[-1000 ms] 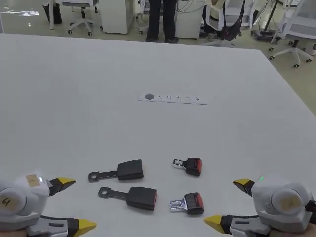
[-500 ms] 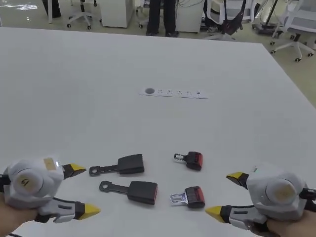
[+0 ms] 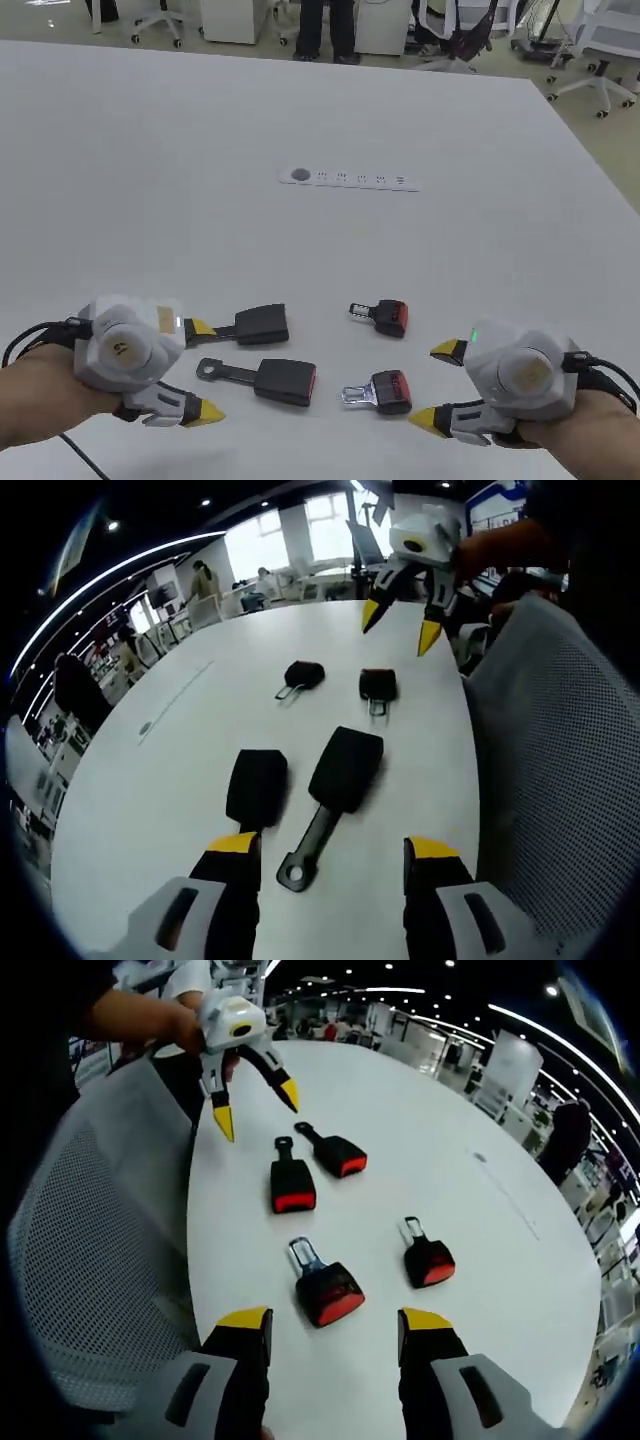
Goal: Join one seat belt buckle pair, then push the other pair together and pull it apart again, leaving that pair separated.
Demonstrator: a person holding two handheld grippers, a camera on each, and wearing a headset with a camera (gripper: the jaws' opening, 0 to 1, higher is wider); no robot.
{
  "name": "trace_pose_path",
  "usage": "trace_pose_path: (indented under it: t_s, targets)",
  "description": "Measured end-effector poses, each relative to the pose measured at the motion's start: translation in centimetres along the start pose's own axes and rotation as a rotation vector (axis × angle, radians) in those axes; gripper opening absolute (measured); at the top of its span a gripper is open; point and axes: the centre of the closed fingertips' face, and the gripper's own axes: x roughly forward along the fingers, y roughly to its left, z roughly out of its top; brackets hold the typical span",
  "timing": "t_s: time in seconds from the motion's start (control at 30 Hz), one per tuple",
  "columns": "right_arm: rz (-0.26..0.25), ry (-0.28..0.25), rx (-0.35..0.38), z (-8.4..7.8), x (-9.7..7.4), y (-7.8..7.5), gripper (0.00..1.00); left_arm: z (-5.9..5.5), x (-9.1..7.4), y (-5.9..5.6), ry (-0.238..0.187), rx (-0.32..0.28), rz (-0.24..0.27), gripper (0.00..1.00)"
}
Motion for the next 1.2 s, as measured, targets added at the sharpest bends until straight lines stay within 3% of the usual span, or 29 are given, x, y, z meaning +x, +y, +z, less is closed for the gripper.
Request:
trace_pose_path:
  t_s: [0.37, 0.53, 0.73, 0.93, 1.07, 1.2]
  targets:
    - [0.079, 0.046, -0.102, 0.1, 2.1, 0.8, 0.42, 1.5, 2.4, 0.5, 0.026, 0.096, -0.046, 0.53]
    - [0.094, 0.094, -0.173, 0.0, 2.9, 0.6, 0.38, 1.7, 3.7, 0.1, 0.058, 0.148, -0.087, 0.49]
    - [0.128, 0.113, -0.224, -0.1, 3.6, 0.3, 0.36, 2.5, 4.8, -0.2, 0.06, 0.173, -0.113, 0.47]
    - [0.175, 0.126, -0.264, -0.2, 4.4, 0.6, 0.38, 2.3, 5.8, -0.1, 0.08, 0.219, -0.147, 0.46]
    - [0.219, 0.149, -0.281, -0.5, 4.6, 1.1, 0.34, 2.3, 6.4, -0.6, 0.089, 0.229, -0.19, 0.44]
    - [0.228, 0.159, -0.294, -0.8, 5.0, 1.0, 0.34, 2.3, 7.0, -0.6, 0.086, 0.237, -0.197, 0.43]
